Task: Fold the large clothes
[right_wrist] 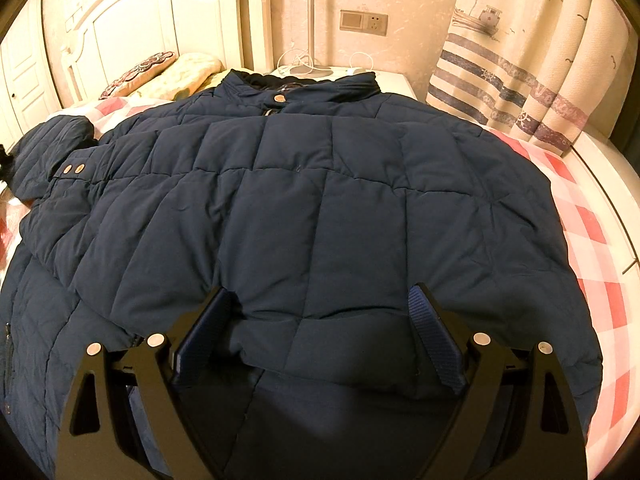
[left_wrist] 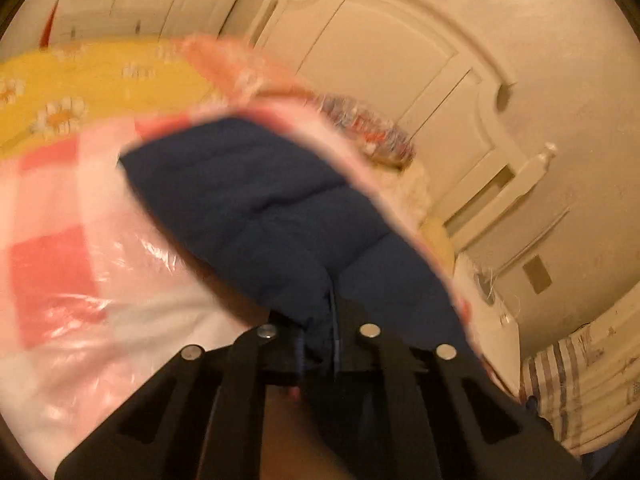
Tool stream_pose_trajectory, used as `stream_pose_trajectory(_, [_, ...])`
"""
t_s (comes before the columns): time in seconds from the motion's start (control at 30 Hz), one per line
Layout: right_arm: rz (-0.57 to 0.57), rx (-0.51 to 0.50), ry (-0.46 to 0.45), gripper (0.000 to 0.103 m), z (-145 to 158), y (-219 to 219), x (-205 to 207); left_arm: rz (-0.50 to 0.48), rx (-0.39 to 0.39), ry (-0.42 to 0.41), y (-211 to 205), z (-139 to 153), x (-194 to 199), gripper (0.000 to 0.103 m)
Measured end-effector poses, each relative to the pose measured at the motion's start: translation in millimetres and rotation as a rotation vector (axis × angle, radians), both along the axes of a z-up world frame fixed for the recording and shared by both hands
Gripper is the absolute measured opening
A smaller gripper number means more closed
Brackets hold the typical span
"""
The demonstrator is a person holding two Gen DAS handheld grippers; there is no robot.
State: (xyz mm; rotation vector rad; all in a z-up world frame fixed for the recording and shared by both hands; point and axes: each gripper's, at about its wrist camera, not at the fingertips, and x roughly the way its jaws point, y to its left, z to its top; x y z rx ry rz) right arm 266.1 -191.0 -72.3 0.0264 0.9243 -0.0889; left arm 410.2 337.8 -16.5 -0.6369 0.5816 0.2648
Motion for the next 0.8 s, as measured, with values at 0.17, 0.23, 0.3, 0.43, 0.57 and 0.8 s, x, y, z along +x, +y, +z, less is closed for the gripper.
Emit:
stream_pose_trajectory(0.17, [0.000,0.001,-0.001,0.086,0,0,0,-0.199,0.163,-0.170,-96,69,-33,0.006])
stream_pose_trajectory(0.23, [0.001,0.003,-0.001,0.086,0,-2,0,-0.333,0.251,-0.216,-154,91,-49,0.006])
stream_pose_trajectory(0.3, [0.001,0.009,-0.004,0.086,0,-1,0,-0.497,0.337,-0.249,-222,102,-69,0.006])
stream_pose_trajectory(0.43, [0.003,0.021,-0.009,0.086,-1,-2,-1,-0.734,0.435,-0.236,-335,85,-95,0.006])
stream_pose_trajectory(0.57, [0.005,0.034,-0.012,0.086,0,-5,-1,-0.851,0.452,-0.117,-407,27,-103,0.006])
stream_pose_trajectory(0.8, [0.007,0.065,-0.017,0.086,1,-8,-2,-0.921,0.457,0.109,-426,-50,-74,0.013])
